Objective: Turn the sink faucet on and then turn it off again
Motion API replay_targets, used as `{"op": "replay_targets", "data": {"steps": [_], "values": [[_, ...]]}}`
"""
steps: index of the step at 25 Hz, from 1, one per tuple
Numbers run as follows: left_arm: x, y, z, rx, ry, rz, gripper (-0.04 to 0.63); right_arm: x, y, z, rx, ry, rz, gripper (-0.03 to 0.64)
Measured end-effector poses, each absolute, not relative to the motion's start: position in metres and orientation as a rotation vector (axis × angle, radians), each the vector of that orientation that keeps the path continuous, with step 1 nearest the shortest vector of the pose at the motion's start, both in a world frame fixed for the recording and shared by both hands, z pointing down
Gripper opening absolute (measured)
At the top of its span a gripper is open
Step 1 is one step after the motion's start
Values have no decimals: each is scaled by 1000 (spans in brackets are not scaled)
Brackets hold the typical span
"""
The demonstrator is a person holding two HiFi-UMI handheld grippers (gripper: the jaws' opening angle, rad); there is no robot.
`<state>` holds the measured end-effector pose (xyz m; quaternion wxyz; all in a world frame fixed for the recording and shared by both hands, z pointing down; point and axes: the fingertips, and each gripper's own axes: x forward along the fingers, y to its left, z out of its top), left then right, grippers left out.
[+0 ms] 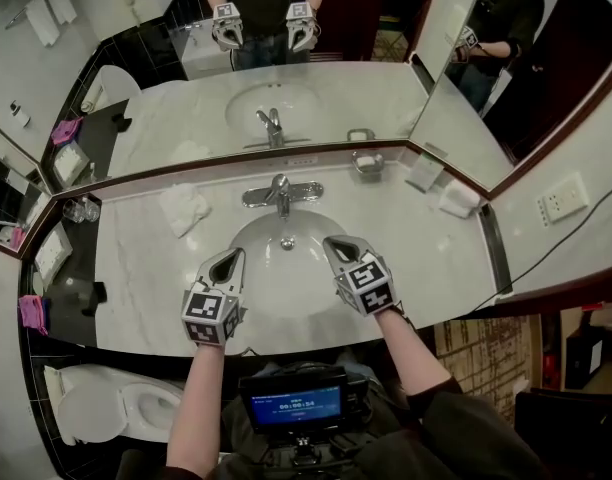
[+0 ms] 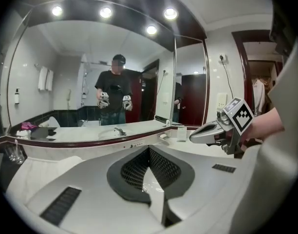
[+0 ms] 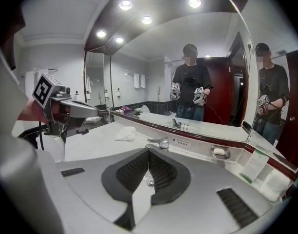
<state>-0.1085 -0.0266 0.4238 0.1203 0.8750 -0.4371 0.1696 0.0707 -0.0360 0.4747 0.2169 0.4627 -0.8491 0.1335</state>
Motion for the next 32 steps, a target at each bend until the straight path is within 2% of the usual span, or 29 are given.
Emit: {"op": "replay_targets", "data": {"steps": [22, 32], "values": [[-108, -16, 428, 2574, -1268, 492, 2, 77, -31, 480, 1287, -2326, 354, 23], [-108, -14, 444, 2543, -1281, 502, 2, 55, -35, 496, 1153, -2245, 64, 30]]}}
